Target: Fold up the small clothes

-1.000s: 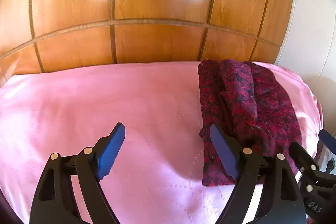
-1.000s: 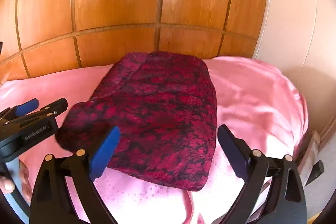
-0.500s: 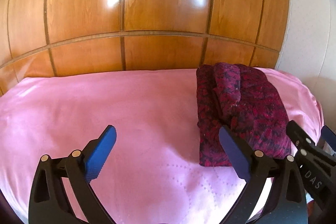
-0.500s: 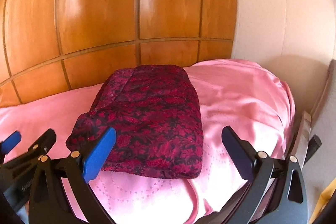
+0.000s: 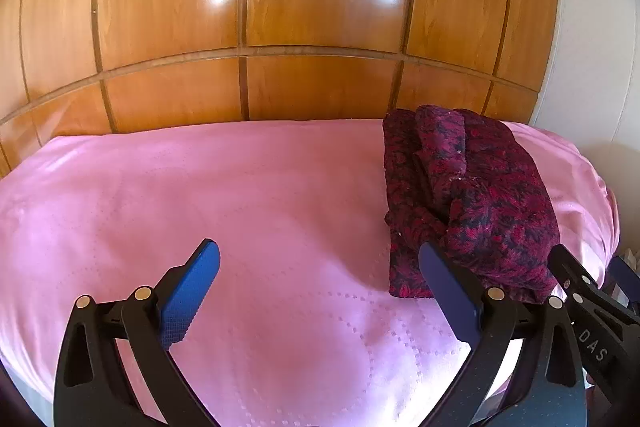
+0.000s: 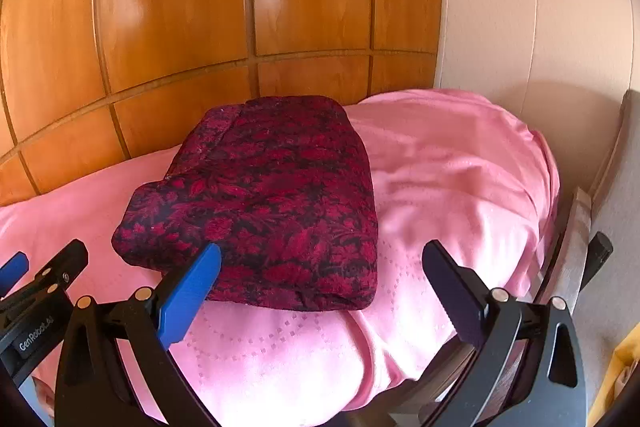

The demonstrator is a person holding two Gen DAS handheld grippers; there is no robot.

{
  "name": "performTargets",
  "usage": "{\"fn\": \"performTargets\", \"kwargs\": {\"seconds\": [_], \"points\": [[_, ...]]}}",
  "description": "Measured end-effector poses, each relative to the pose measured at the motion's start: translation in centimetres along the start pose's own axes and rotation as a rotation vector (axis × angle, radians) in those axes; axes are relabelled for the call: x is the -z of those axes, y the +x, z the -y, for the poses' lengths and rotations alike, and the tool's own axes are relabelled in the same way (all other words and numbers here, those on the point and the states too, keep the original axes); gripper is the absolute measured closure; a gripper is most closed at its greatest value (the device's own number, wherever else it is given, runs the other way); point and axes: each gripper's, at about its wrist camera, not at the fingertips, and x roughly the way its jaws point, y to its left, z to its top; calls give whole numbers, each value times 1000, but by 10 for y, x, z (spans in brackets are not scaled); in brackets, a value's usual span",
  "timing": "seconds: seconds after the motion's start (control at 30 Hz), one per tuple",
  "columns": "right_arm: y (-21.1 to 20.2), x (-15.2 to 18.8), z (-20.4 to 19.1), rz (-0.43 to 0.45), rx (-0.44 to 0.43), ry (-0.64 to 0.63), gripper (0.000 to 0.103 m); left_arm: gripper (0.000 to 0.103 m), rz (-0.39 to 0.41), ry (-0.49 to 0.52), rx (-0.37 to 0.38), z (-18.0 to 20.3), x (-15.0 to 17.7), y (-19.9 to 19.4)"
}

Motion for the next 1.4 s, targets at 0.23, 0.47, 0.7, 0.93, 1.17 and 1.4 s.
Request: {"fn": "performTargets", "kwargs": {"seconds": [0.23, 0.47, 0.7, 0.93, 1.17, 1.4], "points": [[0, 2, -3, 8, -5, -16, 3, 4, 24, 0, -7, 1, -1, -5], [4, 4, -6, -8, -14, -24, 3, 4, 30, 6, -15, -1, -2, -6], [8, 4, -5, -18, -14, -19, 3, 4, 21, 9, -15, -1, -2, -3], [7, 5, -7, -24, -18, -18, 3, 4, 26, 6, -17, -1, -2, -5], [7, 6, -8, -28, -21, -16, 3, 4, 38, 7, -24, 0, -2, -7], [10, 6, -7, -35, -25, -15, 3, 4, 44, 3, -30, -2, -3, -4]]}}
